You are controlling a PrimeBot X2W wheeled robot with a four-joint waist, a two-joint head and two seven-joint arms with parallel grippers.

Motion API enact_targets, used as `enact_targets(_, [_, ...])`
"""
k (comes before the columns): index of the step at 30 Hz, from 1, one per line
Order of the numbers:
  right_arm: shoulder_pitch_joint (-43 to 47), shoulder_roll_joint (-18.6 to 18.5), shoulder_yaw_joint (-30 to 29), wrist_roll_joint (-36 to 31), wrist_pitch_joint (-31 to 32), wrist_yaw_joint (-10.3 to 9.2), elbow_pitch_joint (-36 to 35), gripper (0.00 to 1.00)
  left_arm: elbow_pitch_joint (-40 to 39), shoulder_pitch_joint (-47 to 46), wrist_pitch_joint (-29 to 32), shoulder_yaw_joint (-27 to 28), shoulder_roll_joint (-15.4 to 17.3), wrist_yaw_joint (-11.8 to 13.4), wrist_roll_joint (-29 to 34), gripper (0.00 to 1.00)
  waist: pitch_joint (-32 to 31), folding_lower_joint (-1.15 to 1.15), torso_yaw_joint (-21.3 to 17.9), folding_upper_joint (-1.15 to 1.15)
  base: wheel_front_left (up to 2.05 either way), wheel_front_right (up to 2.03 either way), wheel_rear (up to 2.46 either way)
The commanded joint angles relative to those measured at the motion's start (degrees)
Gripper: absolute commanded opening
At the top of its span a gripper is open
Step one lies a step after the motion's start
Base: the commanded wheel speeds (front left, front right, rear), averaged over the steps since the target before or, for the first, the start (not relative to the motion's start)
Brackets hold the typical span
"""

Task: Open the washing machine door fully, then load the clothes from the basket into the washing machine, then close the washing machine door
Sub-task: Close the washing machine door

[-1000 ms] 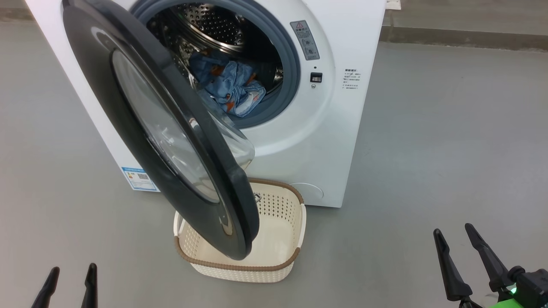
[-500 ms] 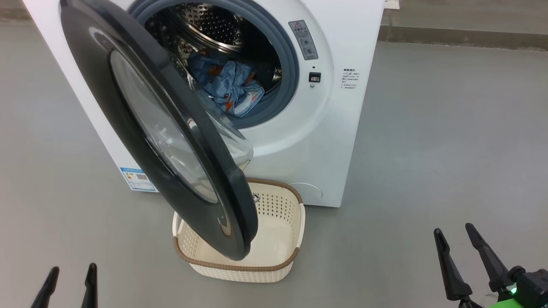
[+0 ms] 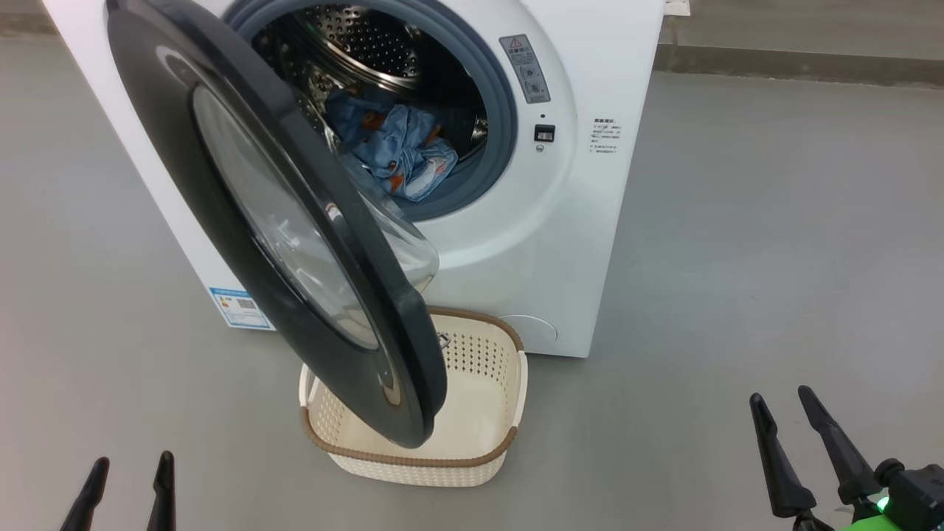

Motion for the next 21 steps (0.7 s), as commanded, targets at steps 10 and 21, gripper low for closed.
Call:
enact_targets(10, [-3.4,-1.6,2.3,0.0,-0.5,0.25,0.5,0.00,-2.3,-0.8,-0.6,1.5,0.3,0.0,1.0,1.00,-0.4,0.00,2.6,0.00,0.00,0.00,0.00])
enact_targets(21, [-13.0,-1.0,7.5,1.5,-0.5,0.25,5.7,0.00,-2.6,-1.1,-0.6,-0.5,-1.6,0.0,1.2,1.00,-0.2,0.00,9.0,0.00,0.00,0.00,0.00])
